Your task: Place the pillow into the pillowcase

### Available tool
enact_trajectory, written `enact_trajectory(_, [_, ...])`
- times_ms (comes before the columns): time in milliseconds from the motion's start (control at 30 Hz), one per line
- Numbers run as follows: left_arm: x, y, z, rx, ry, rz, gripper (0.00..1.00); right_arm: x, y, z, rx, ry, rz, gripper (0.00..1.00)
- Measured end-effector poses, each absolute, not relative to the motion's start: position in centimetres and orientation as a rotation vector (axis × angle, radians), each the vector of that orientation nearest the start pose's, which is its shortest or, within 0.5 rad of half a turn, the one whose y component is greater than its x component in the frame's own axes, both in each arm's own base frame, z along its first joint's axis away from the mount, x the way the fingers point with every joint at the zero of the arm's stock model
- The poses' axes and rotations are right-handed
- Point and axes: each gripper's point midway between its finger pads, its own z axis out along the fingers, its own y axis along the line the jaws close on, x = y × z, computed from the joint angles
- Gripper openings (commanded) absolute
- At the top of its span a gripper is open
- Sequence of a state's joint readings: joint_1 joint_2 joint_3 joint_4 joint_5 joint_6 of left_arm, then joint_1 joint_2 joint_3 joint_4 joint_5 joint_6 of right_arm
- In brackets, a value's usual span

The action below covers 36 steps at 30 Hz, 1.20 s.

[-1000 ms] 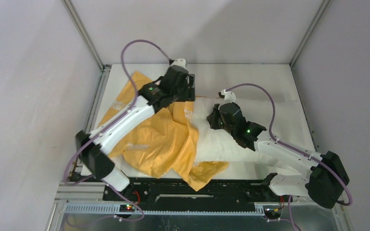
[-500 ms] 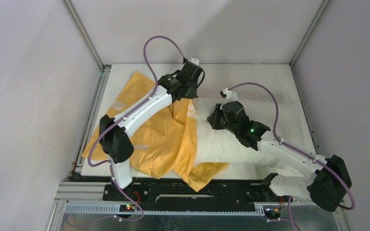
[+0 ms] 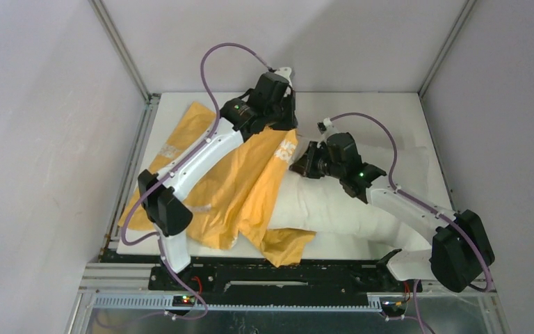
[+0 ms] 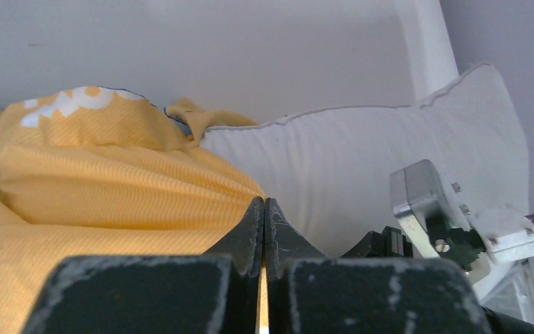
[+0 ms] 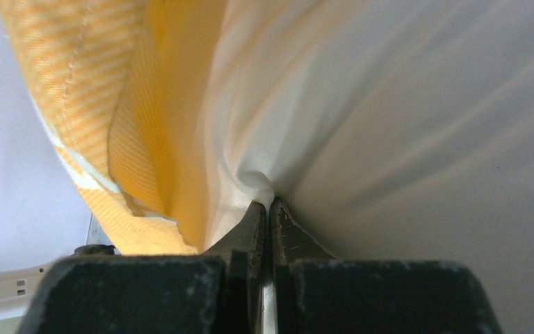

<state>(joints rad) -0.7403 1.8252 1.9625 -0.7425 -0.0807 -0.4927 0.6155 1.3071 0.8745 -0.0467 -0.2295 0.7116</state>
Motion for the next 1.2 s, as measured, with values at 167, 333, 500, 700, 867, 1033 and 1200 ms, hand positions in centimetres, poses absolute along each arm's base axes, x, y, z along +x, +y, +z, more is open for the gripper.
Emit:
enact_trajectory(167, [38.5, -35.1, 27.2, 0.194, 2.260, -0.675, 0.00, 29.7, 27.3, 18.5, -0.012, 2.186, 1.005, 0.47])
enact_trajectory(333, [40.2, -35.5, 23.5, 0.143, 2.321, -0.735, 0.00, 29.3, 24.7, 21.3, -0.010, 2.101, 0.894, 0.81])
enact_trajectory(500, [40.9, -36.8, 19.5, 0.147, 2.396, -0.764, 0.00, 27.2, 22.3, 23.2, -0.073, 2.046, 0.714, 0.97])
enact_trajectory(700, [41.4, -37.4, 17.8, 0.151, 2.431, -0.765, 0.00, 23.7, 21.8, 20.1, -0.259, 2.119, 0.462, 0.98])
enact_trajectory(867, [43.4, -38.8, 20.5, 0.154, 2.367, -0.797, 0.00, 23.5, 22.0, 16.2, -0.358, 2.187, 0.291, 0.81])
enact_trajectory(1033, [45.0, -40.1, 23.6, 0.152, 2.286, -0.855, 0.17, 26.4, 21.5, 14.0, -0.278, 2.256, 0.307, 0.01])
enact_trajectory(1200, [44.7, -40.1, 24.8, 0.165, 2.264, -0.854, 0.59, 28.4, 22.2, 15.6, -0.124, 2.238, 0.534, 0.00])
